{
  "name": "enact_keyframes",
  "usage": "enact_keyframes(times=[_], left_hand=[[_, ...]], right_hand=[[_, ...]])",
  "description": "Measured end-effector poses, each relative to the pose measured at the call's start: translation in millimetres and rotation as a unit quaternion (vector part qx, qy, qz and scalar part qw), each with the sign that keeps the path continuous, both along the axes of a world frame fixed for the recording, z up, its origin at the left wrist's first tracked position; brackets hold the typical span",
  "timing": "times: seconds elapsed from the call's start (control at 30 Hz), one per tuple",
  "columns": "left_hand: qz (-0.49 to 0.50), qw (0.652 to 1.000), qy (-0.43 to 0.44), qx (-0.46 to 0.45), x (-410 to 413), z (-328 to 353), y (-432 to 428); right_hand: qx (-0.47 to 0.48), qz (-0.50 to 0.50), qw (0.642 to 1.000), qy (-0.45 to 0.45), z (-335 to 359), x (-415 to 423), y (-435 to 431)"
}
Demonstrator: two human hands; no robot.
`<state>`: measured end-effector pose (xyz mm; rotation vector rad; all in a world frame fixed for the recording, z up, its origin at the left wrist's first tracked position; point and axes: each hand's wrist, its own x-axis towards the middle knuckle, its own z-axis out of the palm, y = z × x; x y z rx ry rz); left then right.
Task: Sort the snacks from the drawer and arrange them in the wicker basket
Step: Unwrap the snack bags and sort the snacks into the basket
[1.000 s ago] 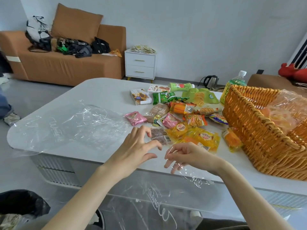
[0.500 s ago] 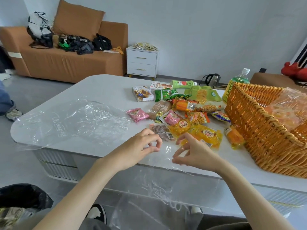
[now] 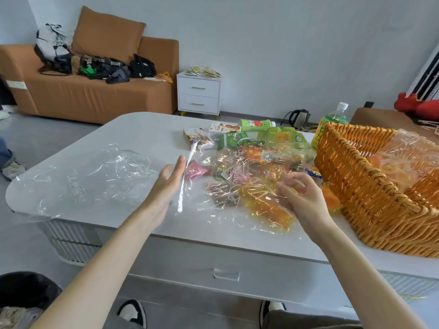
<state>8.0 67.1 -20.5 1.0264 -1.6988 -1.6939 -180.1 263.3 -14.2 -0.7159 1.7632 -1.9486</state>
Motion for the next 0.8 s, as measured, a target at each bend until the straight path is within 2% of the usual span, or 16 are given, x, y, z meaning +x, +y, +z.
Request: enact_keyframes(times=[0.07,0.17,0.23,0.3,0.33,0.37,0.43,0.47,0.53,0.57,0.63,0.7,0.8], left_hand=[[-0.036,0.999,0.036,-0.001,-10,-2,2],[0.012,0.993,0.118,0.027,-23,2,3],[0.056,0.986,0.157,0.033,-25,3,2],[0.065,0.986,0.154,0.025,-25,2,2],[0.060,0.986,0.152,0.024,-24,1,3],[0.049,0.987,0.153,0.026,-24,2,5],[0.025,0.987,0.153,0.037,-22,4,11],[0.014,0.988,0.150,0.044,-21,5,12],[-0.024,0.989,0.138,0.047,-17,5,14],[-0.051,0.989,0.130,0.048,-15,5,14],[-0.109,0.986,0.114,0.053,-11,5,14],[-0.145,0.983,0.099,0.060,-9,5,14],[-0.171,0.981,0.075,0.051,-8,9,15]], right_hand=[[-0.013,0.028,0.999,-0.014,0,1,-2],[0.030,0.043,0.999,0.006,-2,-1,0],[0.110,-0.052,0.986,0.111,-7,-3,1],[0.179,-0.198,0.938,0.223,-12,-6,2],[0.182,-0.241,0.921,0.247,-10,-5,3],[0.173,-0.253,0.918,0.253,-8,-4,3],[0.184,-0.188,0.930,0.257,-6,-5,3],[0.183,-0.125,0.947,0.235,-4,-5,3],[0.125,0.021,0.989,0.080,-2,-5,3],[0.077,0.088,0.993,-0.033,0,-4,2],[0.018,0.185,0.964,-0.190,4,-2,2],[0.003,0.254,0.936,-0.244,7,2,1],[0.012,0.302,0.927,-0.221,3,8,-5]])
